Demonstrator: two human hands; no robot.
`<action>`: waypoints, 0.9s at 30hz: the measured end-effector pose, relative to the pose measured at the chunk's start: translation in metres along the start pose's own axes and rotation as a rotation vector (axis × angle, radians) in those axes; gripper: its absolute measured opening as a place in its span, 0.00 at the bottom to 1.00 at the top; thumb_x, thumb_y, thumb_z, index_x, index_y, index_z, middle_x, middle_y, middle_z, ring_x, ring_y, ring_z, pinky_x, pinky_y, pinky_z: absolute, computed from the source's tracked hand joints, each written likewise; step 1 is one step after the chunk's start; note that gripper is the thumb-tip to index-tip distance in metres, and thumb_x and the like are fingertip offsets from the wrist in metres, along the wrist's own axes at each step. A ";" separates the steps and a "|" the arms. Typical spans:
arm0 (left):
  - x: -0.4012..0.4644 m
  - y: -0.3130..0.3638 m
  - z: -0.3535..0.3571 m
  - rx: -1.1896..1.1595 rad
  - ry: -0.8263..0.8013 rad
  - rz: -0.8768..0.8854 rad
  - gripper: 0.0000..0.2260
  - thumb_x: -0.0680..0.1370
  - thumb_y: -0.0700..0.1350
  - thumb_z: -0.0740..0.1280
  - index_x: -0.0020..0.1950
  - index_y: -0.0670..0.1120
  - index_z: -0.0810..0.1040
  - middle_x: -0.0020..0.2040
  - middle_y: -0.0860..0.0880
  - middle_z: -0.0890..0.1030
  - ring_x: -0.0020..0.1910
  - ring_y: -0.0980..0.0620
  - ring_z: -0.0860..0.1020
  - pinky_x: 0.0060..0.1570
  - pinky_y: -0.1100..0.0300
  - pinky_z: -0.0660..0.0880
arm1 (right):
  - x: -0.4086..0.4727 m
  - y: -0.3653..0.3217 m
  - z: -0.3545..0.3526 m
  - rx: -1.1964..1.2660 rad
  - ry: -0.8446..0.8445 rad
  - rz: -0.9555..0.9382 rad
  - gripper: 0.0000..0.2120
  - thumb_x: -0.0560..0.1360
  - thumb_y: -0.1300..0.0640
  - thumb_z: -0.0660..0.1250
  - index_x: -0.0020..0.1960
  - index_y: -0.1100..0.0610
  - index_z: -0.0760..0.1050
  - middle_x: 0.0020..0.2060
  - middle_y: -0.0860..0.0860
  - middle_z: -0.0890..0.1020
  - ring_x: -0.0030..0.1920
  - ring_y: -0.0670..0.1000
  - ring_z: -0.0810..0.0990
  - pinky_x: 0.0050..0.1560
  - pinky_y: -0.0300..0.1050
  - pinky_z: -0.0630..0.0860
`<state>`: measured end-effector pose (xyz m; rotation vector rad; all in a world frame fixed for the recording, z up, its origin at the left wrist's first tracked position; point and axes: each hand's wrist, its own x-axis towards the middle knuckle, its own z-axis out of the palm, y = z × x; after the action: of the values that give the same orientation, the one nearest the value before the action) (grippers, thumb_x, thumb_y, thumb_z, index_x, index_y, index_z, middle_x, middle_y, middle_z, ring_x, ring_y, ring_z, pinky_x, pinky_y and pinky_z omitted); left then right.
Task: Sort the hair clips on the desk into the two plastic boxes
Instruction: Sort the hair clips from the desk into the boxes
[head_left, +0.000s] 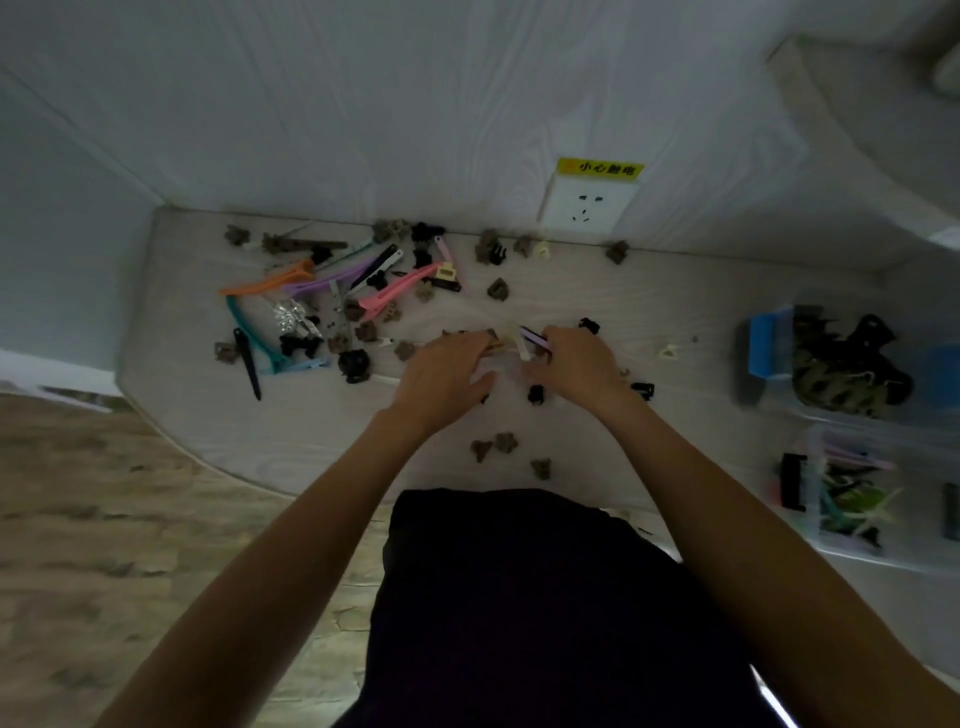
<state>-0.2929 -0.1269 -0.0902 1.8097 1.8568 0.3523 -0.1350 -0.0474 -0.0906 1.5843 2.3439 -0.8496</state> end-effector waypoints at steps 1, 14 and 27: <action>0.005 0.004 0.003 0.017 -0.011 0.015 0.16 0.77 0.47 0.64 0.62 0.41 0.72 0.56 0.41 0.78 0.54 0.42 0.76 0.51 0.53 0.70 | -0.002 0.003 -0.003 0.048 0.023 -0.003 0.15 0.74 0.49 0.67 0.37 0.56 0.66 0.31 0.49 0.69 0.32 0.51 0.70 0.26 0.42 0.59; 0.047 0.012 0.020 0.237 -0.153 0.142 0.15 0.77 0.45 0.62 0.63 0.46 0.73 0.56 0.43 0.77 0.53 0.42 0.76 0.51 0.51 0.72 | -0.051 0.049 0.001 0.345 0.111 0.110 0.10 0.76 0.57 0.63 0.45 0.58 0.62 0.34 0.55 0.71 0.34 0.53 0.69 0.29 0.43 0.57; 0.026 0.057 0.011 -0.168 0.088 0.114 0.10 0.81 0.45 0.58 0.53 0.38 0.70 0.40 0.43 0.75 0.36 0.50 0.72 0.35 0.58 0.66 | -0.105 0.076 -0.032 0.598 0.432 0.146 0.13 0.71 0.53 0.71 0.42 0.62 0.70 0.32 0.52 0.73 0.32 0.46 0.69 0.33 0.32 0.63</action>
<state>-0.2384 -0.0989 -0.0742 1.8135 1.7287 0.6198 -0.0188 -0.0925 -0.0436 2.3452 2.3165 -1.3832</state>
